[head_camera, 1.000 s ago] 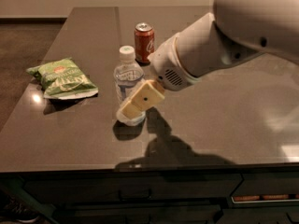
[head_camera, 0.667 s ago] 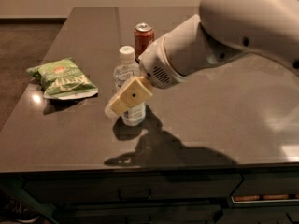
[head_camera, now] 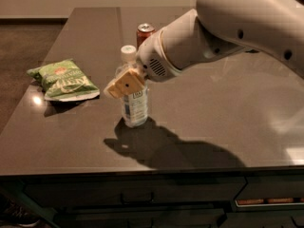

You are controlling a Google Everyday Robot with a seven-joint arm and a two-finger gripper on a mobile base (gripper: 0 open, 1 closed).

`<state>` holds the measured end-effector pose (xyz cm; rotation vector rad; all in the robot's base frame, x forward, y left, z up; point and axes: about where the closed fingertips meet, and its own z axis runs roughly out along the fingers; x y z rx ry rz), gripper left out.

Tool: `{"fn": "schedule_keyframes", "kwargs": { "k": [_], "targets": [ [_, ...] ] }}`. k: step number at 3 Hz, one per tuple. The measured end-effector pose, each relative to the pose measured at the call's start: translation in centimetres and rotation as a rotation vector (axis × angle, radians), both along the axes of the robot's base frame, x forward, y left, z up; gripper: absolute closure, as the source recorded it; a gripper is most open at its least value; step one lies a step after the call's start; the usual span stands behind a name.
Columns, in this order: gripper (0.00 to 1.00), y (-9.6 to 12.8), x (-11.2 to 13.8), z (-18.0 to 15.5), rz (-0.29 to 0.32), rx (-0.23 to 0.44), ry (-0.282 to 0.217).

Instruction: Knock blue plastic bottle over

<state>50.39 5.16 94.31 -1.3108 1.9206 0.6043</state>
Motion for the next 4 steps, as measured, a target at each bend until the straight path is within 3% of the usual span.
{"fn": "schedule_keyframes", "kwargs": {
  "k": [1, 2, 3, 4],
  "targets": [
    [0.65, -1.2, 0.8, 0.8, -0.008, -0.004, -0.014],
    [0.89, -3.8, 1.6, 3.0, -0.028, -0.087, -0.035],
    [1.00, -7.1, 2.6, 4.7, -0.048, -0.240, -0.066],
    [1.00, -10.2, 3.0, 4.6, -0.030, -0.429, -0.087]
  ]
}}
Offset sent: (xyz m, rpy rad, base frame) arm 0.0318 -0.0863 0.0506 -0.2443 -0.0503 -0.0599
